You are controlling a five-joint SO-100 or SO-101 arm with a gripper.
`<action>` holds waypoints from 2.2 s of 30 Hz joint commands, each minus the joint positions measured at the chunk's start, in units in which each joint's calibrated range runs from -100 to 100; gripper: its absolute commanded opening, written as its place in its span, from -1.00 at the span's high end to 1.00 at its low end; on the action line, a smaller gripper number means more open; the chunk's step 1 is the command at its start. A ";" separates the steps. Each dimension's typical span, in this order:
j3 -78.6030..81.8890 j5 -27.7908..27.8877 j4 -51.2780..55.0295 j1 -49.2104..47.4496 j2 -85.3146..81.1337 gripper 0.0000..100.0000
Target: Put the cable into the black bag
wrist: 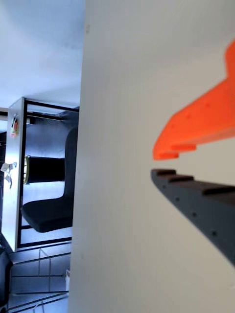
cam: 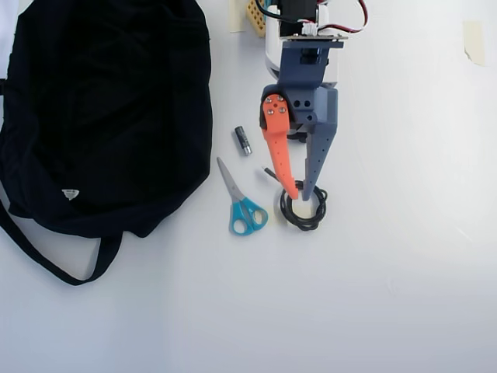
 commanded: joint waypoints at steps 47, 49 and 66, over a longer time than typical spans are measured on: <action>-12.24 2.41 77.59 0.06 -1.53 0.95; -12.24 2.41 78.02 -0.62 -1.53 0.95; -11.34 6.45 76.39 -2.04 -0.04 0.89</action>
